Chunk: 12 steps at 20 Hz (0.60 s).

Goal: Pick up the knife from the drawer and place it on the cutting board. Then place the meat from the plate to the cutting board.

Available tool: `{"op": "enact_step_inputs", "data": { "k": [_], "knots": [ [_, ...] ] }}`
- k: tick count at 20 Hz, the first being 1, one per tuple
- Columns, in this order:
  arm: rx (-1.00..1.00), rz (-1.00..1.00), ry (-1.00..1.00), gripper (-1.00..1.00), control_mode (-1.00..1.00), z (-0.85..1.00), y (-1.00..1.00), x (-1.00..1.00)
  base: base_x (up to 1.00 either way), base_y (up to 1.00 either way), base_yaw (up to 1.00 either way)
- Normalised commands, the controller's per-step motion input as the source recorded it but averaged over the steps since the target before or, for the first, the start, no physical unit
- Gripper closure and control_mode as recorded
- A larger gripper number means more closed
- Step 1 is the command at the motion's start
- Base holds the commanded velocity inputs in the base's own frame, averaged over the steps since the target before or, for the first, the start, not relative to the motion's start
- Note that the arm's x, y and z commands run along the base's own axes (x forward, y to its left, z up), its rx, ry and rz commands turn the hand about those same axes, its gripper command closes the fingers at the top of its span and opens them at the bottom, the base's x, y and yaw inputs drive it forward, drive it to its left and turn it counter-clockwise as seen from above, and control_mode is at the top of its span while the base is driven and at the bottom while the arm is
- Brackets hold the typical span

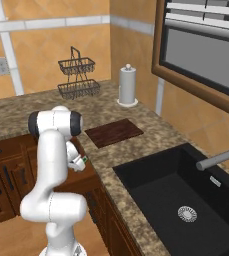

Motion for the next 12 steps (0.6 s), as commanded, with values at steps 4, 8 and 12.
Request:
{"op": "enact_step_inputs", "data": {
  "k": [4, 8, 12],
  "knots": [
    [0.0, -0.02, 0.02, 1.0, -1.0, -0.21, 0.01, 0.02, 0.0, 0.0, 0.0],
    [0.01, -0.02, 0.09, 1.0, -1.0, -0.17, 0.07, -0.01, 0.0, 0.0, 0.0],
    [0.01, -0.02, 0.02, 1.0, -1.0, 0.59, 0.63, -0.74, 0.0, 0.0, 0.0]
  ]
}}
